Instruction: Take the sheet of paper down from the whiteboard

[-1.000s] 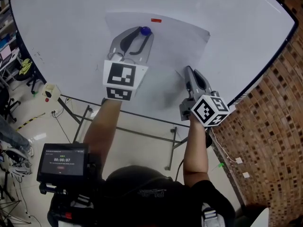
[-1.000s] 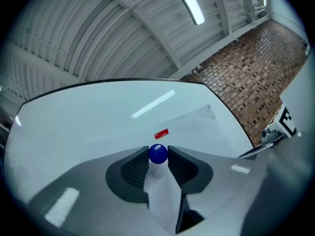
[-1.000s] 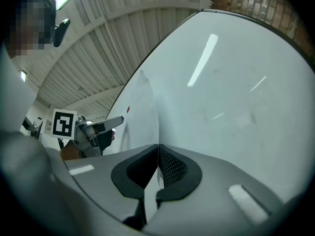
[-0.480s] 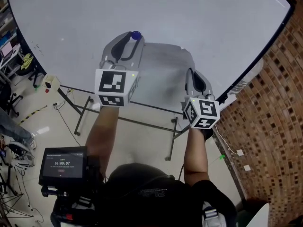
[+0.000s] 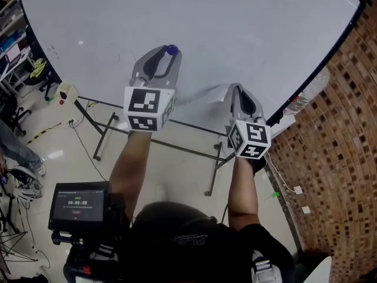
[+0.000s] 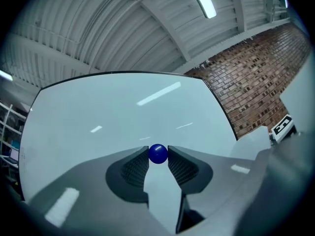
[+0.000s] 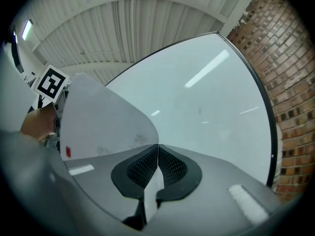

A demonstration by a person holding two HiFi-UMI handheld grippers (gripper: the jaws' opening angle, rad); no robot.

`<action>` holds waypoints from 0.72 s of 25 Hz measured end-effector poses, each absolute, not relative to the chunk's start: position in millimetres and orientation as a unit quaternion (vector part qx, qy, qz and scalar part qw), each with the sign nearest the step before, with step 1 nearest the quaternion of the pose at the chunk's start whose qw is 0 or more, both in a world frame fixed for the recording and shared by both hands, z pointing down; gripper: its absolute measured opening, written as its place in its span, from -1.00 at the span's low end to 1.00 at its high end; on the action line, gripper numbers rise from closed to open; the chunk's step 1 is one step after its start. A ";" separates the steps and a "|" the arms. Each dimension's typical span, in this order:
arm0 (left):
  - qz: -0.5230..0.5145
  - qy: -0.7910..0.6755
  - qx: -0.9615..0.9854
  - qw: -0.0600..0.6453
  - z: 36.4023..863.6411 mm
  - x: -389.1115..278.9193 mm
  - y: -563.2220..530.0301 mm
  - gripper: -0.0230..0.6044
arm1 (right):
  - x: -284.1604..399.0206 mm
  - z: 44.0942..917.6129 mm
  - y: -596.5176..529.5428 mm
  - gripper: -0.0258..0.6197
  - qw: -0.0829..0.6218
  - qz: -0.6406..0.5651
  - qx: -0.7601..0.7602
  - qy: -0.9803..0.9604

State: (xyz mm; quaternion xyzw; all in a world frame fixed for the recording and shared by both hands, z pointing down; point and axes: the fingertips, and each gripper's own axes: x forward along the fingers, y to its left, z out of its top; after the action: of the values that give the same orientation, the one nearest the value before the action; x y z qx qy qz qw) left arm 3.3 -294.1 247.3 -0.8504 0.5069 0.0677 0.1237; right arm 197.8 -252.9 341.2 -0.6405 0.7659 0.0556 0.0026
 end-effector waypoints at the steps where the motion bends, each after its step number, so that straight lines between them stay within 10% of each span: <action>1: 0.066 0.507 -0.851 0.122 249.4 3.7 -294.7 -0.54 | 196.2 340.8 -253.7 -0.88 0.003 0.056 -0.639 0.767; 18: 0.065 0.498 -0.858 0.105 267.4 15.7 -294.4 -0.54 | 189.9 337.4 -250.4 -0.88 -0.001 0.063 -0.644 0.762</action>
State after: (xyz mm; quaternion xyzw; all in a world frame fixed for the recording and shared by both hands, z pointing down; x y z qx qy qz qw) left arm 15.7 -294.4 267.4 -0.8583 0.4981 0.0647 0.1054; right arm 189.9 -250.4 337.4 -0.6445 0.7620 0.0633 -0.0012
